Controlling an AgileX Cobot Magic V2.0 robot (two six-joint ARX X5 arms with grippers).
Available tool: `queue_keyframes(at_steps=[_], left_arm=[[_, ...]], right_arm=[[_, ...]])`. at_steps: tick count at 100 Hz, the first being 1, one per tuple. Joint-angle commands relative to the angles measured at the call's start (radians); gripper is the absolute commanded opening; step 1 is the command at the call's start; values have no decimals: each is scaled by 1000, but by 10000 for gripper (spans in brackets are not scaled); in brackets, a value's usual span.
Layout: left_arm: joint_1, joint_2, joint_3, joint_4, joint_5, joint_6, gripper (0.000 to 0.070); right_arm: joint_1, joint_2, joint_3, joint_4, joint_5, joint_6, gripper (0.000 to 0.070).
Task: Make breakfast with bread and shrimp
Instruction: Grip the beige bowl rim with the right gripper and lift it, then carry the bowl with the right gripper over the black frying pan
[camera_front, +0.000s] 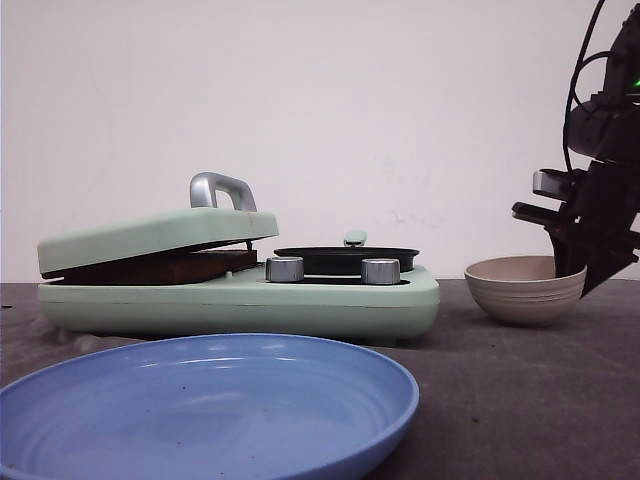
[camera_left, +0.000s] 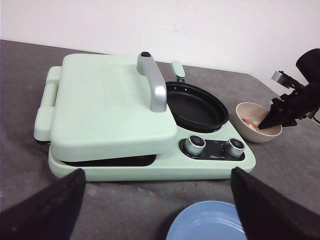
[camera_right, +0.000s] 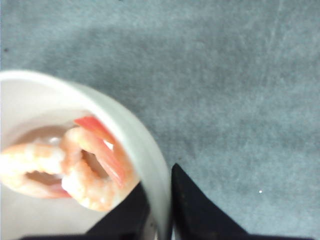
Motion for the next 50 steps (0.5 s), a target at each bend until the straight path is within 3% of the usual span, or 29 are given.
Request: queue_keyframes(at_steps=[1,13,50], left_arm=[[-3,0,-2,13,-2,0,515],[-3,0,-2,13,-2,0,515],[-3,0,-2,9,-2,0,515]], right_arm=[[3,-8,45,-1,-8,0,0],[12,-24,98,-12,-43,26,0],[135,-28,325,-61,-47,76,0]])
